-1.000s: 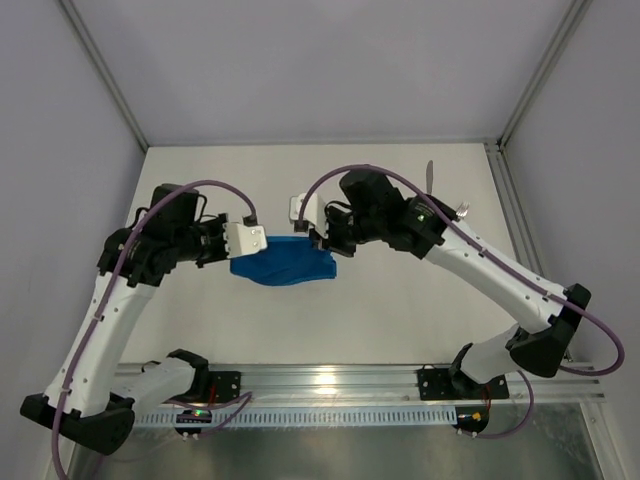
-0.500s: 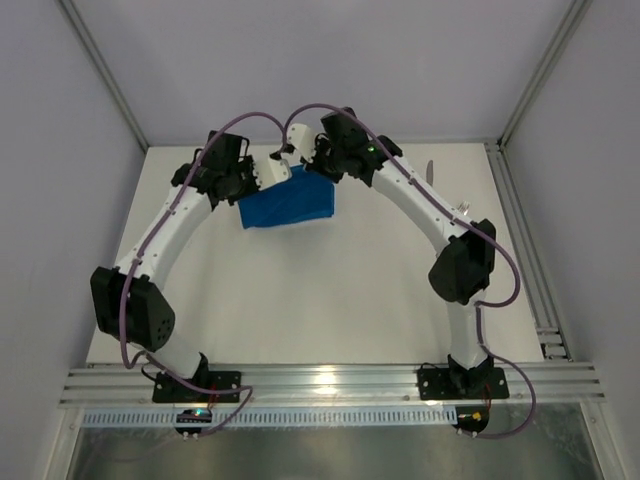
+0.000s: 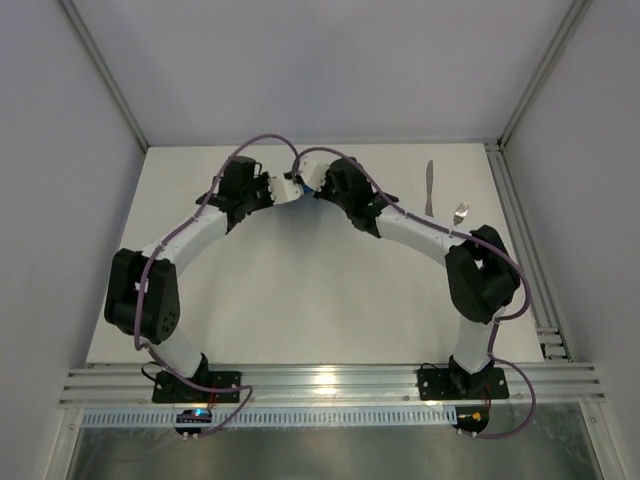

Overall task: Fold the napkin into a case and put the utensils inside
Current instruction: Smooth out the lower triangle-folded napkin at the center of the board.

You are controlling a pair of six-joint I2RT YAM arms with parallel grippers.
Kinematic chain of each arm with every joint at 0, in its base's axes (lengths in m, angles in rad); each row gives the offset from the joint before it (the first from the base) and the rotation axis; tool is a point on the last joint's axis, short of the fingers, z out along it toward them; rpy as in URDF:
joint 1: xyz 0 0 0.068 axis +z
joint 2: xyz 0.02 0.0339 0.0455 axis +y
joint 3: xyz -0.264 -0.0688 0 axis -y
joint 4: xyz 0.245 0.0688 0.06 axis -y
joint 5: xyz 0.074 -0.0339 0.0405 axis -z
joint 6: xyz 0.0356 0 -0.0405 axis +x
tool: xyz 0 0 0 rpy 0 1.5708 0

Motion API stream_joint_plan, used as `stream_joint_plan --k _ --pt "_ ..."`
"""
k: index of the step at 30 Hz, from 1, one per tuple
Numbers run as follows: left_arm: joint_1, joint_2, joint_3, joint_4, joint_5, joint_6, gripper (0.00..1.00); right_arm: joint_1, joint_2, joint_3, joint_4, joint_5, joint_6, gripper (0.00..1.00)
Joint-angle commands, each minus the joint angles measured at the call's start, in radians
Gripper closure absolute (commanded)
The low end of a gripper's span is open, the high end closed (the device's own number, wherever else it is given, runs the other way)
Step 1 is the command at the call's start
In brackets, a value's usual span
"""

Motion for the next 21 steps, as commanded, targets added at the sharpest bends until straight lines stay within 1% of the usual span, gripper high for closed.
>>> stream_joint_plan --k 1,2,3,4,5,7,9,10,13,15,19,21 --pt "0.039 -0.038 -0.153 0.047 -0.107 0.039 1.00 0.053 -0.021 -0.238 0.137 0.205 -0.115 0.96" --pt "0.039 -0.042 -0.187 0.047 -0.101 0.043 1.00 0.072 -0.018 -0.278 0.145 0.227 -0.109 0.96" --pt "0.039 -0.058 -0.252 0.050 -0.092 0.049 1.00 0.092 -0.016 -0.316 0.174 0.231 -0.103 0.96" --pt "0.039 -0.068 -0.285 0.053 -0.083 0.049 1.00 0.113 -0.024 -0.399 0.196 0.234 -0.095 0.96" --pt "0.039 -0.081 -0.313 0.041 -0.077 0.049 1.00 0.156 -0.032 -0.441 0.213 0.231 -0.089 0.96" --pt "0.039 -0.133 -0.398 0.019 -0.028 0.058 1.00 0.199 -0.061 -0.539 0.263 0.230 -0.060 0.96" --pt "0.039 -0.179 -0.458 -0.020 0.006 0.084 1.00 0.253 -0.088 -0.588 0.267 0.193 -0.006 0.96" --pt "0.039 -0.223 -0.516 -0.033 0.032 0.111 1.00 0.267 -0.101 -0.637 0.271 0.185 0.011 0.96" --pt "0.039 -0.275 -0.592 -0.102 0.069 0.130 1.00 0.324 -0.131 -0.708 0.270 0.152 0.058 0.96" --pt "0.039 -0.288 -0.615 -0.140 0.078 0.124 1.00 0.371 -0.133 -0.722 0.236 0.167 0.060 0.96" --pt "0.039 -0.314 -0.655 -0.183 0.092 0.096 1.00 0.397 -0.142 -0.708 0.120 0.132 0.120 0.96" --pt "0.039 -0.328 -0.662 -0.204 0.098 0.090 1.00 0.396 -0.168 -0.717 0.073 0.113 0.144 0.92"
